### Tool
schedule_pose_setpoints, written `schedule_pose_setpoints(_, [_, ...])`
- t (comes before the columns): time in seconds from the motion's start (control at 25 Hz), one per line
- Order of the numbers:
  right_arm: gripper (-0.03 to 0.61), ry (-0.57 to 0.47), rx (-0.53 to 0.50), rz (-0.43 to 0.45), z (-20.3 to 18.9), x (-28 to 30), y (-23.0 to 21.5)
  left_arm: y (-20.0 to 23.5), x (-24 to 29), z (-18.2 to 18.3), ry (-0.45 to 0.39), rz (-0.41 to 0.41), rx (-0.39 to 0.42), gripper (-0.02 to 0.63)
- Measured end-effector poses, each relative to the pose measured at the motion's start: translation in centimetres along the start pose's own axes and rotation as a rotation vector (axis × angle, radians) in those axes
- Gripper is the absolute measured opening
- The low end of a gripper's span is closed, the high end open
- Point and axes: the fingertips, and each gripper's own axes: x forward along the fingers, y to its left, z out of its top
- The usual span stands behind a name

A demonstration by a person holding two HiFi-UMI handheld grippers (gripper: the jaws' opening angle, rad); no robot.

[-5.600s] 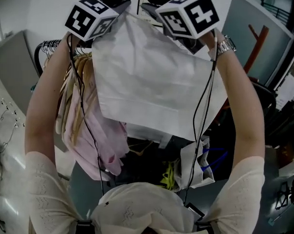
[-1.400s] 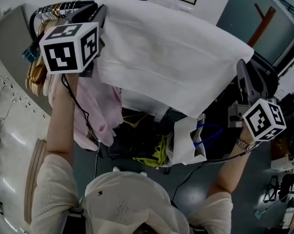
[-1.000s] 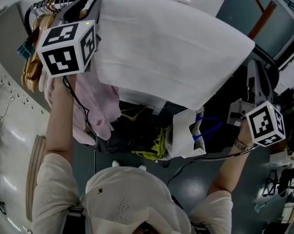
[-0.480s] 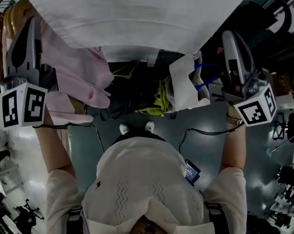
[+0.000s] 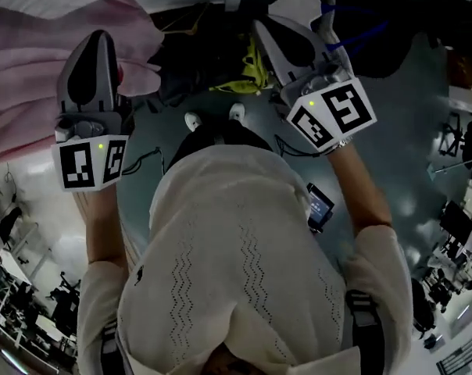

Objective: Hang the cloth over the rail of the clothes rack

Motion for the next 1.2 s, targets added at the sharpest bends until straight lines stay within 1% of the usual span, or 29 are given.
schedule_pose_setpoints(0.08, [0.020, 0.033, -0.013, 0.036, -2.3, 0.5, 2.4, -2.5, -0.3, -1.9, 0.022, -0.039, -0.026, 0.014])
schedule_pose_setpoints(0.12, [0.020, 0.037, -0.022, 0.042, -3.1, 0.5, 3.5, -3.4, -0.5, -2.9, 0.047, -0.037, -0.021, 0.014])
schedule_pose_setpoints(0.16, [0.020, 0.035, -0.034, 0.041, -3.6, 0.6, 4.4, -4.0, -0.6, -4.0, 0.075, -0.016, -0.019, 0.014])
schedule_pose_setpoints(0.24, [0.020, 0.024, -0.057, 0.026, -4.3, 0.9, 5.6, -4.3, -0.6, -5.8, 0.112, 0.054, -0.039, 0.014])
schedule_pose_setpoints(0.32, [0.020, 0.013, -0.054, 0.004, -4.7, 1.4, 6.2, -4.5, -0.4, -7.0, 0.118, 0.104, -0.062, 0.014])
schedule_pose_setpoints(0.4, [0.020, 0.016, -0.040, -0.018, -5.2, 1.7, 6.4, -5.0, -0.3, -7.7, 0.118, 0.119, -0.086, 0.014])
schedule_pose_setpoints(0.44, [0.020, 0.019, -0.042, -0.027, -5.5, 1.8, 6.5, -5.4, -0.2, -7.9, 0.121, 0.114, -0.091, 0.014])
schedule_pose_setpoints(0.56, [0.020, 0.022, -0.058, -0.044, -6.0, 1.9, 6.5, -7.0, 0.1, -8.3, 0.134, 0.076, -0.049, 0.014])
schedule_pose_setpoints(0.64, [0.020, 0.021, -0.053, -0.055, -6.2, 1.9, 6.3, -7.9, 0.3, -8.6, 0.142, 0.061, -0.040, 0.014])
schedule_pose_setpoints(0.76, [0.020, 0.035, -0.046, -0.063, -6.7, 1.8, 6.2, -8.8, 0.3, -8.9, 0.146, 0.056, -0.048, 0.014])
schedule_pose_setpoints(0.84, [0.020, 0.040, -0.053, -0.060, -6.8, 1.8, 6.6, -9.2, 0.5, -8.5, 0.123, 0.070, -0.082, 0.014])
schedule_pose_setpoints(0.92, [0.020, 0.012, -0.050, -0.068, -6.5, 1.7, 6.8, -9.7, 0.5, -8.2, 0.107, 0.075, -0.106, 0.014])
schedule_pose_setpoints(1.0, [0.020, -0.022, -0.035, -0.080, -6.0, 1.7, 6.9, -10.0, 0.4, -8.3, 0.112, 0.074, -0.110, 0.014])
schedule_pose_setpoints(1.12, [0.020, 0.012, -0.036, -0.088, -6.8, 1.4, 6.6, -10.1, 0.0, -8.8, 0.140, 0.068, -0.094, 0.014])
schedule_pose_setpoints(1.2, [0.020, 0.018, -0.035, -0.095, -7.0, 1.3, 6.4, -10.0, 0.1, -8.5, 0.127, 0.077, -0.101, 0.014])
